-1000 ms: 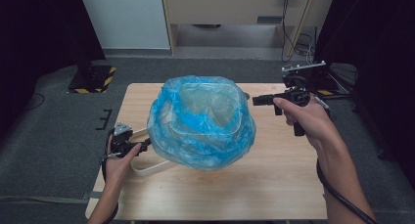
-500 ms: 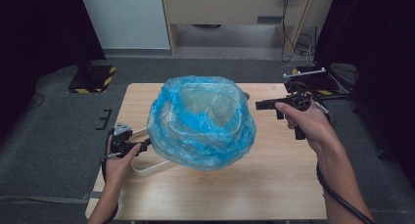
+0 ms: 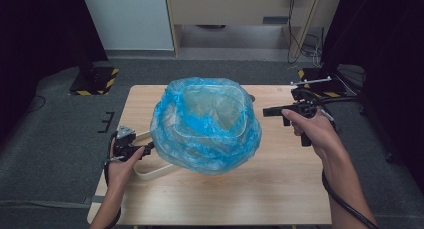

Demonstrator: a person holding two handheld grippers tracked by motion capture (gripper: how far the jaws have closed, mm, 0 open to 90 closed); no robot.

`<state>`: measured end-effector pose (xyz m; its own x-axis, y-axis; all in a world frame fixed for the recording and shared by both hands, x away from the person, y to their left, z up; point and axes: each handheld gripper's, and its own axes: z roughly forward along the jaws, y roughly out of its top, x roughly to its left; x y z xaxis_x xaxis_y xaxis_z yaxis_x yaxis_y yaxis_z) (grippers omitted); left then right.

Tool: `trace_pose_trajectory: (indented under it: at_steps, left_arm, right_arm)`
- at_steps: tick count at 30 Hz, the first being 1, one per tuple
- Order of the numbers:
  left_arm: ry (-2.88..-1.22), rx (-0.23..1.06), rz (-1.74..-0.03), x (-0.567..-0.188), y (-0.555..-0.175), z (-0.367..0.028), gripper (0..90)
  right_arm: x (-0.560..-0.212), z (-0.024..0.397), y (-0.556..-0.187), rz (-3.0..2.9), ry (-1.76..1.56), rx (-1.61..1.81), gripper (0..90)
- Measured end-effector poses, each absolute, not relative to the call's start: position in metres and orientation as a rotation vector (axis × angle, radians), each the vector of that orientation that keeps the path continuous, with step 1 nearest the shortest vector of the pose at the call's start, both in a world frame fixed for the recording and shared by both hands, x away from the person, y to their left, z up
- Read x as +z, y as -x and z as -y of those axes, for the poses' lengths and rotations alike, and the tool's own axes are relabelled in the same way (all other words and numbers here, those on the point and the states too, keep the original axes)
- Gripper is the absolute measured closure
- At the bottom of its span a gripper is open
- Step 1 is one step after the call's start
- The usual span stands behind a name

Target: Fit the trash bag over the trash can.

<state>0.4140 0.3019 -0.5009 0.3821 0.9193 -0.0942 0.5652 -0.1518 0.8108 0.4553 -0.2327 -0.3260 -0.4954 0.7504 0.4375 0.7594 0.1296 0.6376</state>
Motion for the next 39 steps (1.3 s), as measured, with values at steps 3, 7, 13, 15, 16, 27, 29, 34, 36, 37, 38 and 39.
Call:
trace_pose_trajectory:
  at_steps: [3, 7, 13, 15, 16, 27, 29, 34, 36, 37, 38, 39]
  left_arm:
    - [-1.834, 0.553, -1.29, -0.501, -0.414, -0.302, 7.8]
    - [-1.834, 0.552, -1.289, -0.501, -0.414, -0.302, 7.8]
    - [-1.835, 0.552, -1.29, -0.501, -0.414, -0.302, 7.8]
    - [-1.835, 0.551, -1.29, -0.501, -0.414, -0.301, 7.8]
    - [-1.835, 0.552, -1.29, -0.501, -0.414, -0.301, 7.8]
    - [-1.835, 0.551, -1.291, -0.501, -0.414, -0.301, 7.8]
    - [-1.83, 0.55, -1.292, -0.502, -0.414, -0.301, 7.8]
    - [-1.828, 0.549, -1.291, -0.502, -0.414, -0.3, 7.8]
    - [-1.829, 0.549, -1.291, -0.502, -0.414, -0.3, 7.8]
    - [-1.828, 0.549, -1.292, -0.502, -0.414, -0.3, 7.8]
    - [-1.828, 0.549, -1.291, -0.502, -0.414, -0.3, 7.8]
    - [-1.829, 0.55, -1.291, -0.501, -0.414, -0.3, 7.8]
  right_arm:
    - [-0.33, 0.234, -0.456, 2.347, 1.581, -1.341, 54.4]
    - [-0.338, 0.236, -0.457, 2.341, 1.592, -1.328, 52.4]
    - [-0.35, 0.239, -0.459, 2.326, 1.611, -1.317, 50.0]
    - [-0.353, 0.24, -0.459, 2.323, 1.611, -1.321, 49.6]
    - [-0.354, 0.24, -0.459, 2.318, 1.616, -1.319, 49.2]
    - [-0.366, 0.246, -0.46, 2.308, 1.646, -1.31, 43.5]
    - [-0.369, 0.247, -0.46, 2.303, 1.654, -1.307, 42.8]
    - [-0.374, 0.251, -0.46, 2.292, 1.673, -1.307, 41.9]
    - [-0.376, 0.253, -0.459, 2.285, 1.681, -1.307, 41.6]
    - [-0.377, 0.254, -0.459, 2.286, 1.681, -1.307, 41.5]
    - [-0.378, 0.254, -0.459, 2.287, 1.686, -1.311, 41.3]
    - [-0.379, 0.255, -0.459, 2.286, 1.688, -1.308, 41.2]
